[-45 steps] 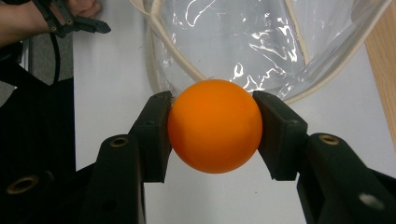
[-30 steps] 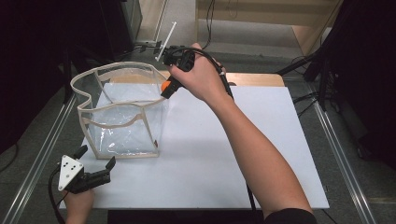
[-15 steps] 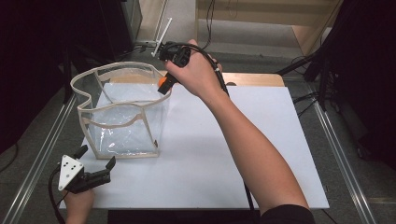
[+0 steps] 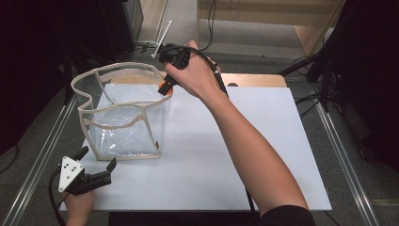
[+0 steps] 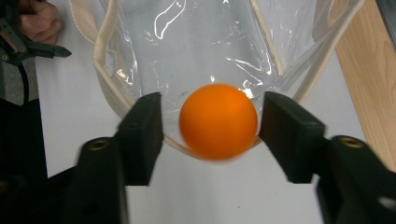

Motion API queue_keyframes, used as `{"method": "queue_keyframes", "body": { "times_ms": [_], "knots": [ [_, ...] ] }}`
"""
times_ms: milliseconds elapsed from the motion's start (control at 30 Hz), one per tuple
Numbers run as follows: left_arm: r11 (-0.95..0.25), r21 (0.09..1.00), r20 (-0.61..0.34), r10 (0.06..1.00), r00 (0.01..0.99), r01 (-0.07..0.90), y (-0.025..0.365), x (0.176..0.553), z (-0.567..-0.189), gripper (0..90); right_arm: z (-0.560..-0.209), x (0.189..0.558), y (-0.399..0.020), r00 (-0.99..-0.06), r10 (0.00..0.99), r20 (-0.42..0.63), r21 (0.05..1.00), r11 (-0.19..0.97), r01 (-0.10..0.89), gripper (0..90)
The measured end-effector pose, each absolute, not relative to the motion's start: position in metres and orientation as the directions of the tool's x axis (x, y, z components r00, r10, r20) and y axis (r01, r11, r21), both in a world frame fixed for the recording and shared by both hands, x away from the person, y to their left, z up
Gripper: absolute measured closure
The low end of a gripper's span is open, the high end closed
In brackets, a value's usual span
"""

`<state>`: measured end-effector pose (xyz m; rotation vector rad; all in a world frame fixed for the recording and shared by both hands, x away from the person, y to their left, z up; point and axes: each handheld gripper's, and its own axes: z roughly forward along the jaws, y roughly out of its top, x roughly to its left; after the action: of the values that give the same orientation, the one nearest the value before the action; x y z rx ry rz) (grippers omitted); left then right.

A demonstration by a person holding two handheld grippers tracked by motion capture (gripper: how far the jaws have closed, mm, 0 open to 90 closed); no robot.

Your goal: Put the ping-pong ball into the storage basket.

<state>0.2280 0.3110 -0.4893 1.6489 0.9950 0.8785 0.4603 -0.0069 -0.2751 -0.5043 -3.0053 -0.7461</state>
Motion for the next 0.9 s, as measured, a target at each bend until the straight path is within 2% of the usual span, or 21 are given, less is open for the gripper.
{"method": "queue_keyframes", "body": {
  "times_ms": [267, 367, 433, 900],
  "knots": [
    [-0.185, 0.962, 0.091, 0.912, 0.401, 0.202, 0.311, 0.228, -0.489, 0.0, -0.276, 0.455, -0.022, -0.942, 0.321, 0.101, 0.485, 0.81, 0.329, 11.5],
    [-0.182, 0.962, 0.089, 0.913, 0.399, 0.202, 0.31, 0.228, -0.489, 0.0, -0.279, 0.452, -0.031, -0.936, 0.335, 0.111, 0.487, 0.802, 0.345, 9.0],
    [-0.182, 0.962, 0.09, 0.913, 0.399, 0.201, 0.31, 0.228, -0.489, 0.0, -0.283, 0.45, -0.036, -0.932, 0.345, 0.111, 0.484, 0.801, 0.353, 1.1],
    [-0.182, 0.962, 0.089, 0.913, 0.397, 0.203, 0.31, 0.228, -0.49, 0.0, -0.311, 0.432, -0.068, -0.926, 0.364, 0.095, 0.486, 0.795, 0.363, 0.0]
  ]
}}
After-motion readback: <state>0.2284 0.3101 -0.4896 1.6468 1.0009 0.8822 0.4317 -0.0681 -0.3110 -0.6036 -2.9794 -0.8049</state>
